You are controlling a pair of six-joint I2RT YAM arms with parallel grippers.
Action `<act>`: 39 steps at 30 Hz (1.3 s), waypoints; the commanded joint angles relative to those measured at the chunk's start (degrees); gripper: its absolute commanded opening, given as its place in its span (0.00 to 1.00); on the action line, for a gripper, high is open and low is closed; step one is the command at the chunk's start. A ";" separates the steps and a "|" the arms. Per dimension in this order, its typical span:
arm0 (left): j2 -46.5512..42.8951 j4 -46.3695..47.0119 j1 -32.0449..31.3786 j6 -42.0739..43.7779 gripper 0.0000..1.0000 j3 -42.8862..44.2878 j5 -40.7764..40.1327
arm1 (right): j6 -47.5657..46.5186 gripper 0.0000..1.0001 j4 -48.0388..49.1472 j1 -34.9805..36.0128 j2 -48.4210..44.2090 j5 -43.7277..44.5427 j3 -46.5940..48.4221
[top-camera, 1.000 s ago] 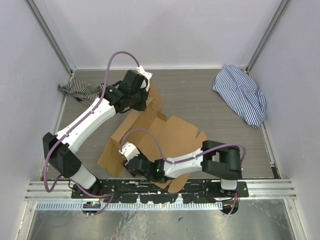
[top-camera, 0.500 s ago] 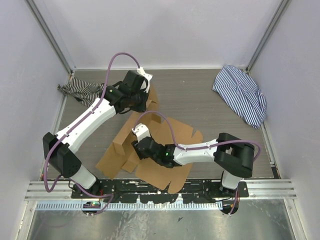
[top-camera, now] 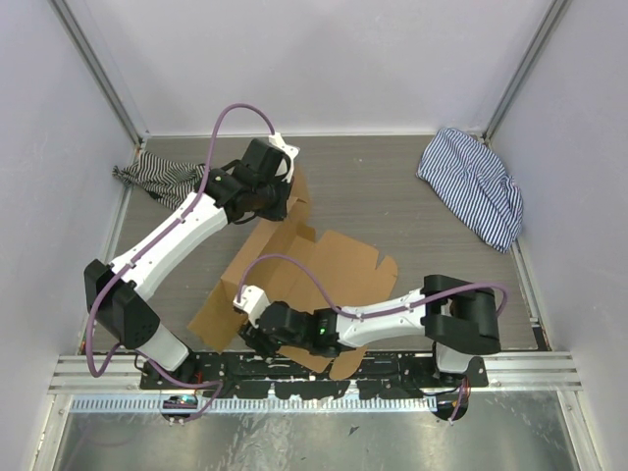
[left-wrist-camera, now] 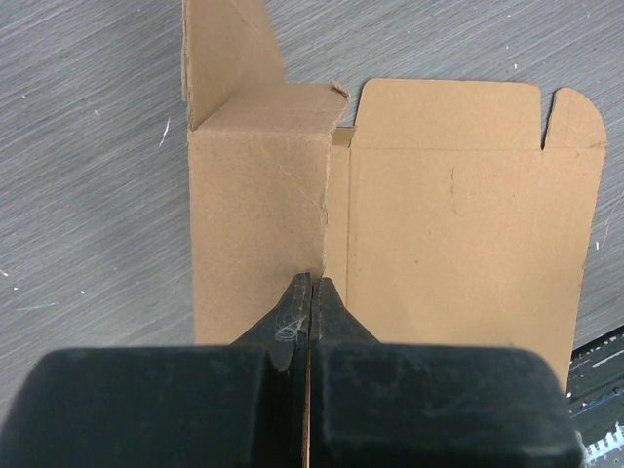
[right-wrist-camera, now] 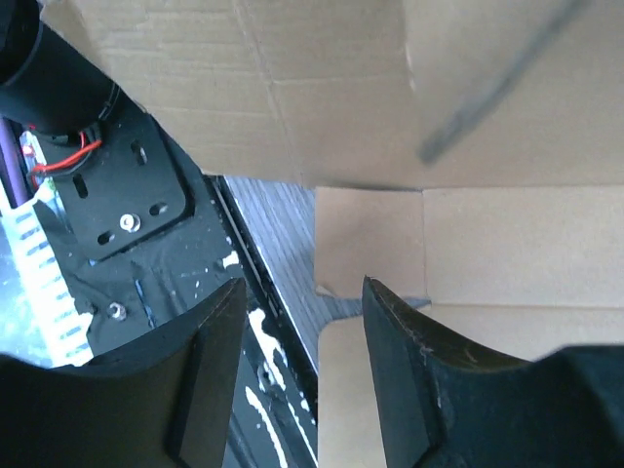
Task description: Fold the paper box
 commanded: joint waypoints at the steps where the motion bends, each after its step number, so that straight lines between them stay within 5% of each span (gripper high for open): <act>1: -0.60 -1.73 0.00 -0.17 0.00 -0.05 0.82 | -0.44 0.56 0.78 -0.13 2.75 3.21 4.41; 20: -1.07 -2.53 0.02 -0.68 0.00 -0.28 0.58 | 2.19 0.56 -4.56 2.40 11.35 13.42 9.12; 39: -1.55 -3.23 -0.01 -1.13 0.00 0.12 0.94 | 7.22 0.55 -8.08 1.15 9.64 19.95 8.83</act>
